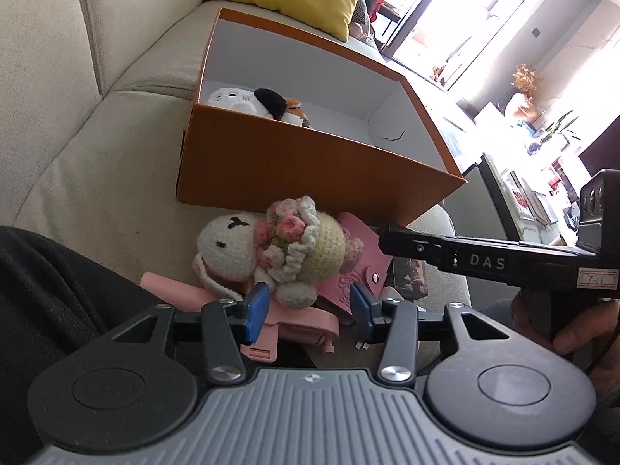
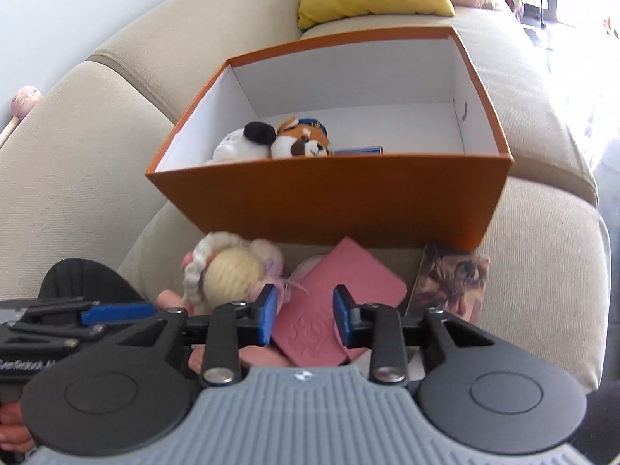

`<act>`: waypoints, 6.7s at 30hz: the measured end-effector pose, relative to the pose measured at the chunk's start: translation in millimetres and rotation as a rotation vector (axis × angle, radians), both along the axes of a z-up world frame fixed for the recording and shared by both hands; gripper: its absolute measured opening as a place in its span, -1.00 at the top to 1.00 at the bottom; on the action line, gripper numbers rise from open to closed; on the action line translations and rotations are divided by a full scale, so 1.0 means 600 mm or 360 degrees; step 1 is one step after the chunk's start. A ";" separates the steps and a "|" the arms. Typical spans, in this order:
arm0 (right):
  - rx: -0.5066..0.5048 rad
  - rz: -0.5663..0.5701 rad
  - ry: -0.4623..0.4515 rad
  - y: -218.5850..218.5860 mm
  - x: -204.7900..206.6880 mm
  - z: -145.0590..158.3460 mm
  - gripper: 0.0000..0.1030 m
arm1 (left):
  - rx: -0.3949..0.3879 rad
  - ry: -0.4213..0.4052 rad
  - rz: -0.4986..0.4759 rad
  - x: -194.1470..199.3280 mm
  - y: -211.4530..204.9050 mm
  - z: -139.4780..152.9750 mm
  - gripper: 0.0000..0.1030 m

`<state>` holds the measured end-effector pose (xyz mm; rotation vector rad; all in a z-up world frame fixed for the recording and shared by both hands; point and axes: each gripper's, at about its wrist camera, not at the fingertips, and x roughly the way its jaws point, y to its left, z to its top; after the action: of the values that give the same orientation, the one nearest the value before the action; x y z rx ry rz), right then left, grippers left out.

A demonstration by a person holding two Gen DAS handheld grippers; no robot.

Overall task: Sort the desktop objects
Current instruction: 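Grasp the crocheted bunny with the left gripper, then grasp the pink card wallet with the right gripper while left holds the bunny, then carry the bunny and pink wallet into the box with both grippers, then lower the bunny and pink wallet to the box floor with both grippers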

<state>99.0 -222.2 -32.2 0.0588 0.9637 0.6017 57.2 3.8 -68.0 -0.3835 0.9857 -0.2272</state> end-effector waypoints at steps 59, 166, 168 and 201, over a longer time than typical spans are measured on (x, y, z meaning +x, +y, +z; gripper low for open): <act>0.0241 -0.0223 0.0415 -0.075 -0.010 -0.093 0.30 | 0.0448 -0.0013 -0.0070 0.017 -0.060 -0.050 -0.14; -0.0192 -0.0173 0.0108 0.023 0.216 -0.022 0.57 | 0.0344 0.0159 -0.0417 0.299 -0.141 -0.019 -0.14; -0.0200 -0.0167 0.0148 0.026 0.217 -0.031 0.57 | 0.0335 0.0108 -0.0428 0.288 -0.134 -0.009 -0.18; -0.0097 -0.0151 0.0324 0.014 0.240 -0.026 0.58 | 0.0371 -0.0053 -0.0673 0.295 -0.146 -0.017 0.31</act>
<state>243.1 -213.7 -47.7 0.1124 1.1691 0.4851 234.2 -83.9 -78.1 0.0460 1.0411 -0.4936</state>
